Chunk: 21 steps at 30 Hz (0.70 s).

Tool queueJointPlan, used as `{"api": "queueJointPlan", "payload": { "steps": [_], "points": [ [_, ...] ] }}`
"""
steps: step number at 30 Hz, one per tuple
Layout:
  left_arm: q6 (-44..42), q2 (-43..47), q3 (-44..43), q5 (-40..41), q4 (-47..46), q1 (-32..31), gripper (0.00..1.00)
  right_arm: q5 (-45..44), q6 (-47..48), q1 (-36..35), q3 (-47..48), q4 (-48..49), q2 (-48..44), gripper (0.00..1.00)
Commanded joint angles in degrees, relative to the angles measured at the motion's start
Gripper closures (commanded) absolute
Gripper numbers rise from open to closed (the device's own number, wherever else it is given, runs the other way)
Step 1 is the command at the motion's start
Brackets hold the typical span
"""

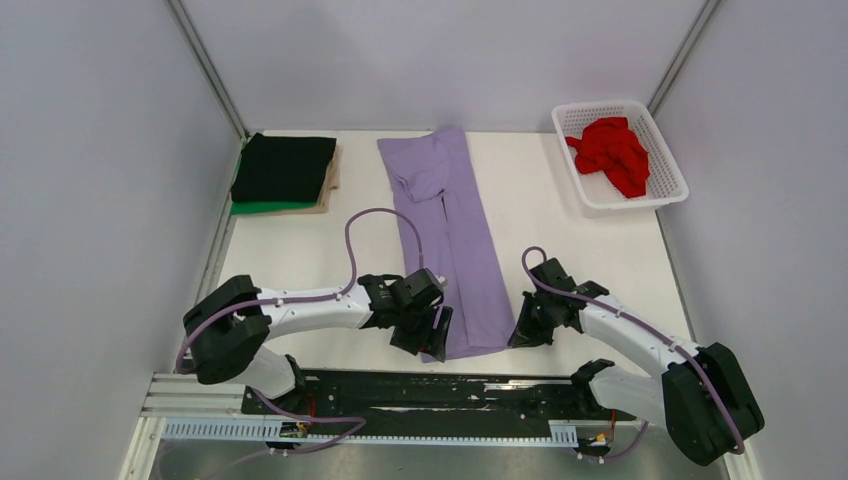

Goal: Fold and stack the t-shirts
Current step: Grab the bottom of the folded rectangular tshirt with both arms

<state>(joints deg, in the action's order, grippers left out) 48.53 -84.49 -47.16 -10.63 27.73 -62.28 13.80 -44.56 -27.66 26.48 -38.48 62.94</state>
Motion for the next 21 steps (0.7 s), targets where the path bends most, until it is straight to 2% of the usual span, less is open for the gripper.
{"api": "queueJointPlan", "payload": {
  "steps": [1,11,17,21],
  "points": [
    [1.3,-2.5,0.1,0.1,-3.0,-0.4,0.28,-0.8,-1.3,0.2,-0.6,1.7,-0.3,1.00],
    [1.7,-8.2,-3.0,5.2,2.1,-1.9,0.45,1.9,0.2,0.2,-1.6,3.6,-1.7,1.00],
    [0.8,-12.6,-8.5,11.1,8.8,-3.8,0.72,2.8,0.4,0.1,-1.7,3.8,-2.0,1.00],
    [0.4,-14.0,-10.8,13.7,14.8,-5.4,0.96,6.2,-0.1,-0.2,-2.6,3.2,-3.4,1.00]
  ]
}}
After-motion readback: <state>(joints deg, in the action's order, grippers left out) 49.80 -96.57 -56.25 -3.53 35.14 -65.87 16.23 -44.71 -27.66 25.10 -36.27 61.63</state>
